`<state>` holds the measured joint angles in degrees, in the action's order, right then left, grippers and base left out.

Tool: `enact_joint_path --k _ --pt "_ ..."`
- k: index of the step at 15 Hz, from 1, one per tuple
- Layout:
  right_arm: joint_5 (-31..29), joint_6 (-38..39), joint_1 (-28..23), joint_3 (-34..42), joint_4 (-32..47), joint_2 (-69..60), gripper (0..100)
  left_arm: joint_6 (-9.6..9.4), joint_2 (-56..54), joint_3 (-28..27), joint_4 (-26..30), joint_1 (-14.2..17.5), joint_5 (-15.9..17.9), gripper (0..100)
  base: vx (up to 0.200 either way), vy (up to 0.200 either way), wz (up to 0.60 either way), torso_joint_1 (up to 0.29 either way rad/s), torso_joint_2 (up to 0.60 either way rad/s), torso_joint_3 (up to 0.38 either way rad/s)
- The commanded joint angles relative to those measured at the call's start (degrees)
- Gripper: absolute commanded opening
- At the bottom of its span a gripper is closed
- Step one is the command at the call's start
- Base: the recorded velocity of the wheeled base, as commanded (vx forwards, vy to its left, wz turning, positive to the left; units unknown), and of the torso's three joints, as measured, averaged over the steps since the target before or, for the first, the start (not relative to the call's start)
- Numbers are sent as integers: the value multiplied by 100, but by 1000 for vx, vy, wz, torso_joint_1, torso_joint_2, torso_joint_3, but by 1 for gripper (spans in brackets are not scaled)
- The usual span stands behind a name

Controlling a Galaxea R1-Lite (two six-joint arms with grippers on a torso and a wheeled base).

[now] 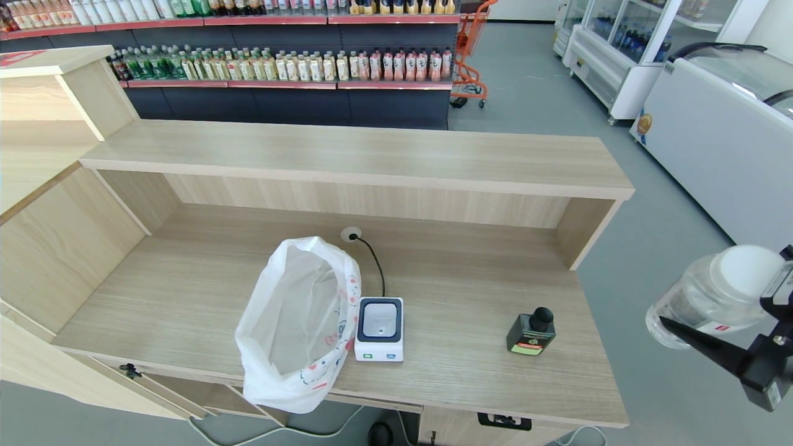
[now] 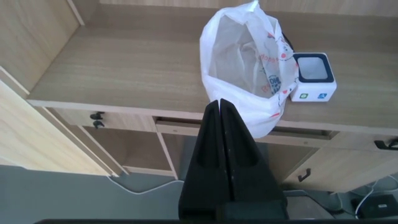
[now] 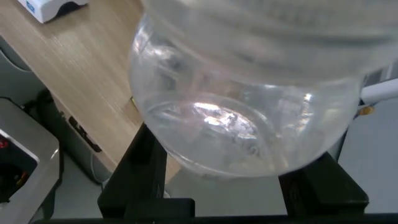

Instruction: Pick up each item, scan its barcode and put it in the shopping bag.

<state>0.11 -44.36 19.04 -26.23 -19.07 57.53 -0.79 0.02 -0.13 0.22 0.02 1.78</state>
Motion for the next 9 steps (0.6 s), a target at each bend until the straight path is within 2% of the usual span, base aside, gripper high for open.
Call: enact_joint_path --k 1,9 --pt "77 -2 12 -40 -9 92 0 0 6 5 4 -2 -2 0 0 200 0 2 2 12" --pt "244 50 29 -119 -176 690 0 -26 -2 5 4 -2 7 0 0 200 0 2 4 3"
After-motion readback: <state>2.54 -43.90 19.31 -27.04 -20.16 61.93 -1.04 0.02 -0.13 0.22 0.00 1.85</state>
